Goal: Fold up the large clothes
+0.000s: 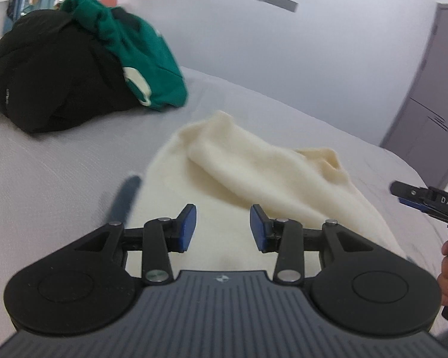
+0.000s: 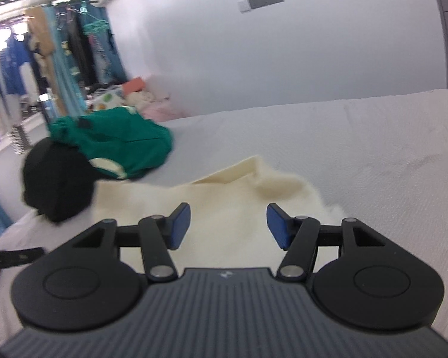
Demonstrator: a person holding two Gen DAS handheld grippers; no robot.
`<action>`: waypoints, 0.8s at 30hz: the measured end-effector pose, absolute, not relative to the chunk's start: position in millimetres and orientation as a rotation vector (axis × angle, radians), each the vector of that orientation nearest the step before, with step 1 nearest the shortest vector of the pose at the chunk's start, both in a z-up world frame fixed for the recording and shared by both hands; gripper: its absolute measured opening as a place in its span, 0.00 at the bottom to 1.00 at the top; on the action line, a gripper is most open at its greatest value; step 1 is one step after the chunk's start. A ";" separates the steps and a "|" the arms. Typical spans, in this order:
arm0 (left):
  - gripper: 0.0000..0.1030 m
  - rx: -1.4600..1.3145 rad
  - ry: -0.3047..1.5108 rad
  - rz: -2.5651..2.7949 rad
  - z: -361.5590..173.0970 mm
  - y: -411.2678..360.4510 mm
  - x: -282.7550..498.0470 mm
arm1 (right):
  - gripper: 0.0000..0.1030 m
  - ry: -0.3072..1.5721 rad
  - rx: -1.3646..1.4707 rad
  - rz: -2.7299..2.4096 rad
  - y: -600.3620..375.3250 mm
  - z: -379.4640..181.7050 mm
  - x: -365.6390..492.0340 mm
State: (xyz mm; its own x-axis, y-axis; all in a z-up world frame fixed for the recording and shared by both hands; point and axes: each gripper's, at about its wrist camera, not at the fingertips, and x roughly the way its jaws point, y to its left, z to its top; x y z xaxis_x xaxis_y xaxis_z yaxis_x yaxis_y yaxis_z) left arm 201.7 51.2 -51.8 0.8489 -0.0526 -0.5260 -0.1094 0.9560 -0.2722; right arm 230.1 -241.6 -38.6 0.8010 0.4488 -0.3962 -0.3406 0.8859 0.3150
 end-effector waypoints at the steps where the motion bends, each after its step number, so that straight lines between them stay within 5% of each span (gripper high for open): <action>1: 0.44 -0.291 0.543 0.024 -51.9 43.3 193.1 | 0.58 0.483 0.239 0.446 -239.6 -38.5 220.4; 16: 0.44 -0.244 0.592 0.017 -76.2 -8.6 160.6 | 0.59 0.554 0.314 0.527 -227.4 -52.4 143.9; 24: 0.59 -0.344 0.684 0.047 -100.8 -1.5 176.6 | 0.59 0.722 0.490 0.550 -225.9 -80.4 152.5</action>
